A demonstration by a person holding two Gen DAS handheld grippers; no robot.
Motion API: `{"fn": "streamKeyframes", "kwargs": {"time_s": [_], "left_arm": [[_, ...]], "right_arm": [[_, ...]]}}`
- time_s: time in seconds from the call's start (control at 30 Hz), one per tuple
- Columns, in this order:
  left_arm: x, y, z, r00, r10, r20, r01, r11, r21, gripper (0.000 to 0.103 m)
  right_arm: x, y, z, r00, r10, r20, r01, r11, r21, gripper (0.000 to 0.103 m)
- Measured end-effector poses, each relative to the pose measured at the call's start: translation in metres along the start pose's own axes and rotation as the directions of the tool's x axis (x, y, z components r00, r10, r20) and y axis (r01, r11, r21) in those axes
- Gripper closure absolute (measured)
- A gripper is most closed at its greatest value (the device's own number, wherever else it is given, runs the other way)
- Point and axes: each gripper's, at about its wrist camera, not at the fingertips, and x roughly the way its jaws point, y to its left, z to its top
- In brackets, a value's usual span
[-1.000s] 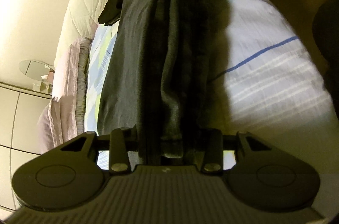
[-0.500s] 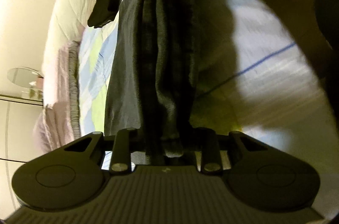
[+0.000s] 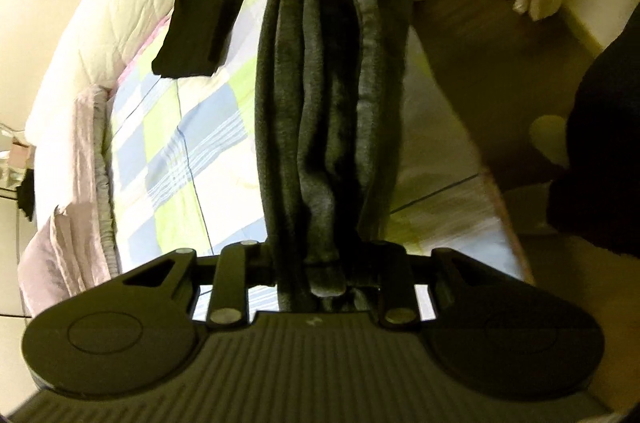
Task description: Fold clothes
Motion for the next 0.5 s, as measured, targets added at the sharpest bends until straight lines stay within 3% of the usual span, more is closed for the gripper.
{"fn": "streamKeyframes", "kwargs": {"time_s": [0.2,0.5], "left_arm": [[-0.033,0.024,0.015,0.999,-0.035,0.022,0.035,0.999,0.027,0.078],[-0.042,0.07,0.037,0.996,0.029,0.086,-0.037,0.996,0.084,0.078]], "right_arm": [[-0.049,-0.018,0.006,0.998,0.041,-0.043,-0.04,0.999,0.026,0.07],[-0.076,-0.063,0.006,0.995,-0.048,-0.091,0.054,0.996,0.066,0.07]]}}
